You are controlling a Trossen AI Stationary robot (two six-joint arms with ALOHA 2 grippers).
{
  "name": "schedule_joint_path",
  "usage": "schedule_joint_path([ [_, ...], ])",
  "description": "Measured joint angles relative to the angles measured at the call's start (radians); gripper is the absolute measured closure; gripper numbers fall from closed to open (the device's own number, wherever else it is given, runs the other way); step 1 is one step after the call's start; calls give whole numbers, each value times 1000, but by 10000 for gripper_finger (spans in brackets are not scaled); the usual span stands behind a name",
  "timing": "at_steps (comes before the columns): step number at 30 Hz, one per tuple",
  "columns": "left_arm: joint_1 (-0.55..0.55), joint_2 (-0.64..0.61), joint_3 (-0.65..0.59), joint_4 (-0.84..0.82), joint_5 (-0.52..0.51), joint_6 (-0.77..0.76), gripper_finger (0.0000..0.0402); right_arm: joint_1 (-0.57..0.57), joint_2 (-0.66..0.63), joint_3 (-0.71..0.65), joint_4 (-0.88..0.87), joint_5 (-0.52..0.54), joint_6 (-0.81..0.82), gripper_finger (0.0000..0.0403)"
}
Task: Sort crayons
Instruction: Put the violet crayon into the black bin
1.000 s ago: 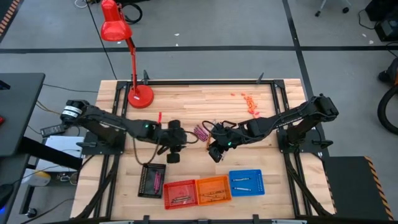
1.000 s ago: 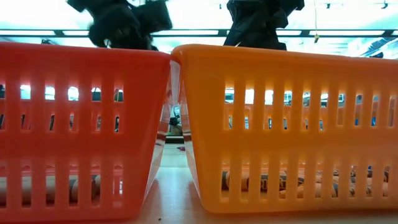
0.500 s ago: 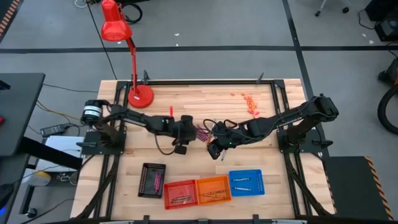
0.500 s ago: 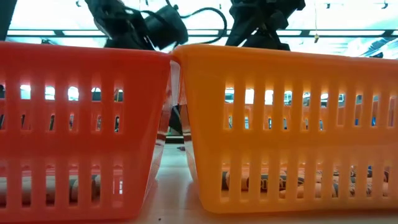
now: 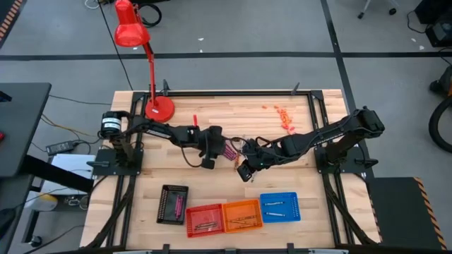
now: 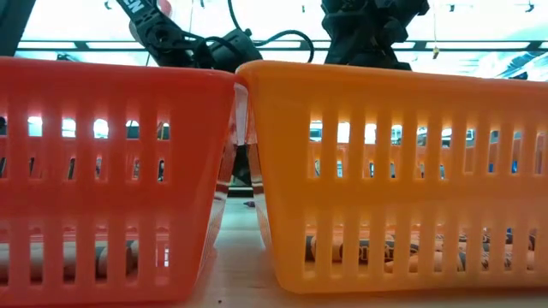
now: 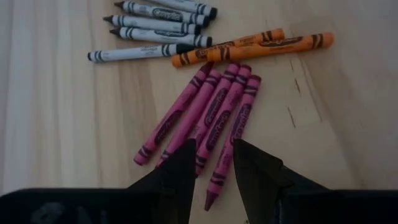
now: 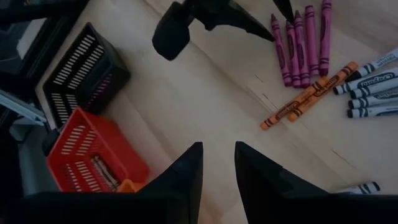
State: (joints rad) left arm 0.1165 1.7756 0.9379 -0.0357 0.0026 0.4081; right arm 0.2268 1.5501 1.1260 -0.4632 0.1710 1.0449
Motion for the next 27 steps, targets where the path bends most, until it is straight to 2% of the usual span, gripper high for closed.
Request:
schedule_joint_path([
  [9,6,14,1,16,114,77,285,-7,0,0,-1,-12,0,305],
  [17,5,88,5,28,125,60,285,-7,0,0,5,-17,0,305],
  [27,-4,91,4,9,121,8,293,-7,0,0,5,-35,-5,305],
])
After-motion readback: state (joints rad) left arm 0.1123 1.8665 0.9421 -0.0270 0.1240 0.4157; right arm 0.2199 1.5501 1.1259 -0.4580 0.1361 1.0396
